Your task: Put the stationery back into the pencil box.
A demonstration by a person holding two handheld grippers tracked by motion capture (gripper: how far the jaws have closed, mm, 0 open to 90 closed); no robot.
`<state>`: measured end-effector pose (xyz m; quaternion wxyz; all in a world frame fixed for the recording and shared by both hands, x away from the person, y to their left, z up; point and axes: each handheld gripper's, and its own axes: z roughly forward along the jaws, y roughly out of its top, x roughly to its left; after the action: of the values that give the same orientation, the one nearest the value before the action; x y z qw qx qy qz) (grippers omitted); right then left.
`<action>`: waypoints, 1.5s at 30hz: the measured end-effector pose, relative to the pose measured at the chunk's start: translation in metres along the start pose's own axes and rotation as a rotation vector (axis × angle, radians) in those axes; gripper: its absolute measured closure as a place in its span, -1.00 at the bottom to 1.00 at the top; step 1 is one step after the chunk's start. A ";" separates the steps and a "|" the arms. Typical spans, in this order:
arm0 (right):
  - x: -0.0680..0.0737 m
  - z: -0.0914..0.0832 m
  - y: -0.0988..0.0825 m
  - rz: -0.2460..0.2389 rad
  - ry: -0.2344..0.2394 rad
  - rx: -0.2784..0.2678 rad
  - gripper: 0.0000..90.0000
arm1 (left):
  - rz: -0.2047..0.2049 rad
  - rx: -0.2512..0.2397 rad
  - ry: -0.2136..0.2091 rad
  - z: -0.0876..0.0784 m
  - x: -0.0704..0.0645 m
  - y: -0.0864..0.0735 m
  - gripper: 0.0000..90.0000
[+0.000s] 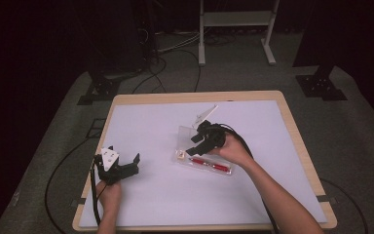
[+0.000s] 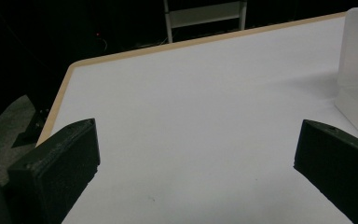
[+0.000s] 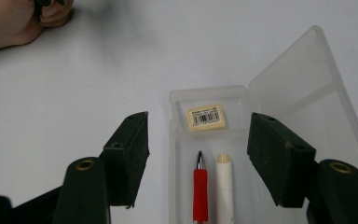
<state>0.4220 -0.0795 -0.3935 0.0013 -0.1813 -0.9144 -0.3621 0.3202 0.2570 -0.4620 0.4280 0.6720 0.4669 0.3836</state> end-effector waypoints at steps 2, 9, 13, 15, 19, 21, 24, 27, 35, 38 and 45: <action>0.001 -0.004 -0.002 0.006 0.000 -0.006 -0.19 | 0.000 0.000 0.001 0.000 0.000 0.000 -1.00; 0.004 -0.018 -0.006 0.015 -0.002 -0.022 -0.23 | -0.001 0.000 0.000 0.000 0.000 0.000 -1.00; 0.006 -0.025 -0.009 0.011 -0.010 -0.029 -0.27 | 0.002 0.001 -0.001 0.000 0.000 0.000 -1.00; 0.007 -0.028 -0.011 0.010 -0.011 -0.033 -0.28 | 0.001 0.001 -0.001 0.000 0.000 0.000 -1.00; 0.009 -0.038 -0.018 0.029 -0.011 -0.047 -0.29 | 0.001 -0.002 -0.001 0.000 0.000 0.000 -1.00; 0.010 -0.039 -0.020 0.030 -0.012 -0.050 -0.29 | 0.001 -0.001 -0.001 0.000 0.000 0.000 -1.00; 0.012 -0.044 -0.025 0.029 -0.012 -0.050 -0.29 | 0.001 -0.001 0.000 0.000 0.000 0.000 -1.00; 0.013 -0.050 -0.031 0.032 -0.018 -0.057 -0.30 | 0.001 -0.001 0.000 0.000 0.000 0.000 -1.00; 0.014 -0.062 -0.042 0.042 -0.035 -0.063 -0.31 | -0.001 0.000 0.000 0.000 -0.001 0.000 -1.00; 0.013 -0.068 -0.048 0.050 -0.045 -0.065 -0.31 | 0.000 0.000 0.001 0.000 -0.001 0.000 -1.00; 0.011 -0.079 -0.061 0.066 -0.061 -0.062 -0.31 | 0.002 0.001 0.000 0.000 -0.001 0.000 -1.00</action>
<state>0.3811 -0.1687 -0.3741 -0.0202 -0.2220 -0.8958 -0.3844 0.3202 0.2562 -0.4622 0.4271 0.6727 0.4666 0.3838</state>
